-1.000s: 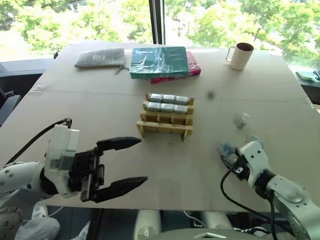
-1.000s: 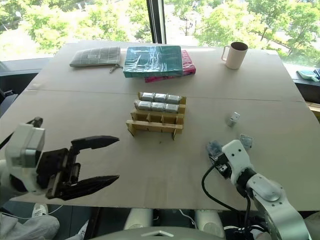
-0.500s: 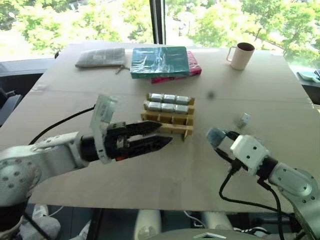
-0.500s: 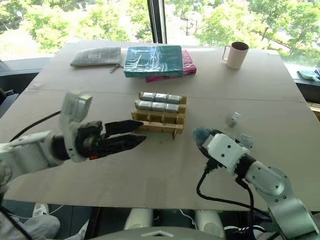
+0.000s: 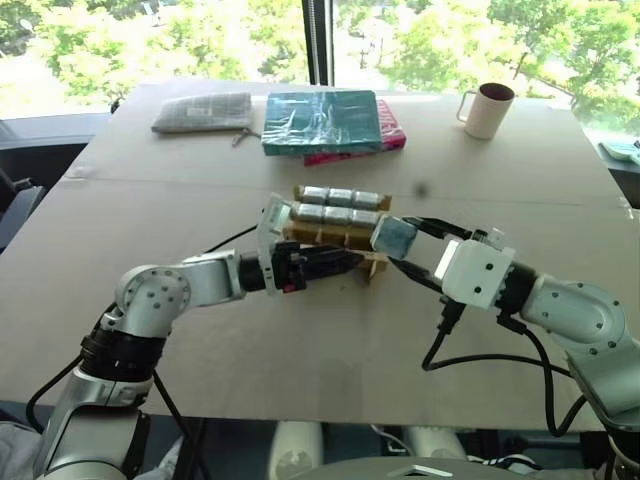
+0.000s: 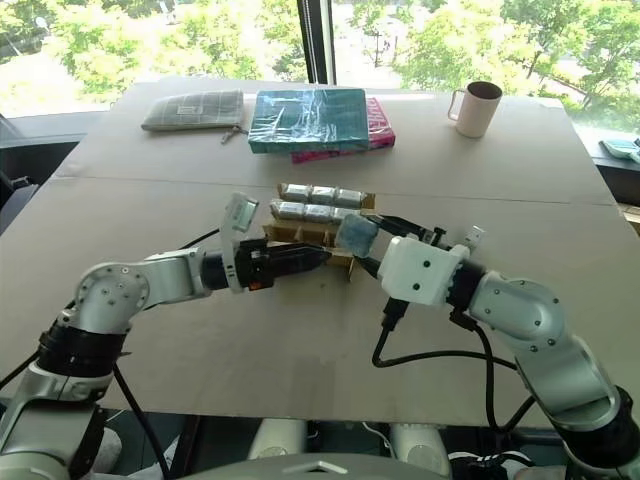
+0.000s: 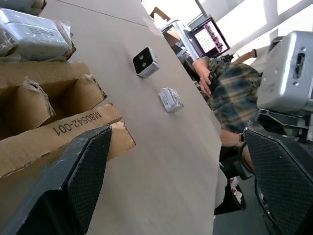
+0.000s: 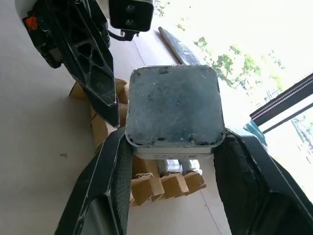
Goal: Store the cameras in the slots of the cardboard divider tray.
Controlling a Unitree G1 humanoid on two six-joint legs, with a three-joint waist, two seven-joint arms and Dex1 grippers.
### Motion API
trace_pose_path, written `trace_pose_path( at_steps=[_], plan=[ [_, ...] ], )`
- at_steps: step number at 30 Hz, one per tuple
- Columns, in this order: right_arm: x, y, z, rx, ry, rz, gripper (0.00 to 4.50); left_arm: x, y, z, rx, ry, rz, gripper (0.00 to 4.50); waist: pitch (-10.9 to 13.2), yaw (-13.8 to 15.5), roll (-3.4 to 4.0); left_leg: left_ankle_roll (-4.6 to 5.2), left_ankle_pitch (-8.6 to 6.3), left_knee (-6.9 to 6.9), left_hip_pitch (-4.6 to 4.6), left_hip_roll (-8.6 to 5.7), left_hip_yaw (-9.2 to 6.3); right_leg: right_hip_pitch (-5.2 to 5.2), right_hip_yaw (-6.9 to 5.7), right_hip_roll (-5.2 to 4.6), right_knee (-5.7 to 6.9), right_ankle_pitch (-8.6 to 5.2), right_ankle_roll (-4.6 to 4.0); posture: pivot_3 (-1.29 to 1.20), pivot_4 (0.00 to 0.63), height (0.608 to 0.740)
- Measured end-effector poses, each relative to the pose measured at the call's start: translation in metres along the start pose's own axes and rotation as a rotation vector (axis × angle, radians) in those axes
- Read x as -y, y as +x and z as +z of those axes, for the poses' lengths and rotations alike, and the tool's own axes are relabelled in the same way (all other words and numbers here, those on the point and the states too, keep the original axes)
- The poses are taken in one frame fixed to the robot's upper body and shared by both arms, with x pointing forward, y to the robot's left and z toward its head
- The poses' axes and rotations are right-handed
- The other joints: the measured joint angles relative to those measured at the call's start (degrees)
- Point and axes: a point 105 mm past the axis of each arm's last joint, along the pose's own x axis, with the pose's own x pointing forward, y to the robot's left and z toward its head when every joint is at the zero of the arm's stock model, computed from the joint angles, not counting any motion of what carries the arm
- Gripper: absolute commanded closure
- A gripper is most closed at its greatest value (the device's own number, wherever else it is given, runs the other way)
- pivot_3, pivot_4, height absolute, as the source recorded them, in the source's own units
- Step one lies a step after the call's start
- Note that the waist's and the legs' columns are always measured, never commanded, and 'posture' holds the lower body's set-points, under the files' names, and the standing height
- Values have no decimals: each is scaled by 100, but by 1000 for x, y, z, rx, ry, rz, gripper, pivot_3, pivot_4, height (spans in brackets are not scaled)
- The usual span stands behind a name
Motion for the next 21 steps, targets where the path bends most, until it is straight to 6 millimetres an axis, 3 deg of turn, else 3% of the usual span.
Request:
trace_pose_path(
  at_steps=[6,12,21],
  plan=[
    [-3,1,-10,-34,23,26,2668,16,-15,-2,25,-18,-102,0,0,-16,0,1,0,7,13,-2,-9,10,-5,-10,6,-1,6,0,150,740],
    [-9,6,-14,-29,37,51,2668,7,-22,-13,3,-17,-90,0,0,-23,0,1,0,6,10,-2,-31,9,-7,-6,7,-2,4,0,150,740],
    [-17,12,-13,2,17,122,2668,-1,-10,-6,38,6,-120,0,0,-9,1,1,0,9,7,-4,-34,10,-10,-7,7,-1,5,0,150,740]
  ],
)
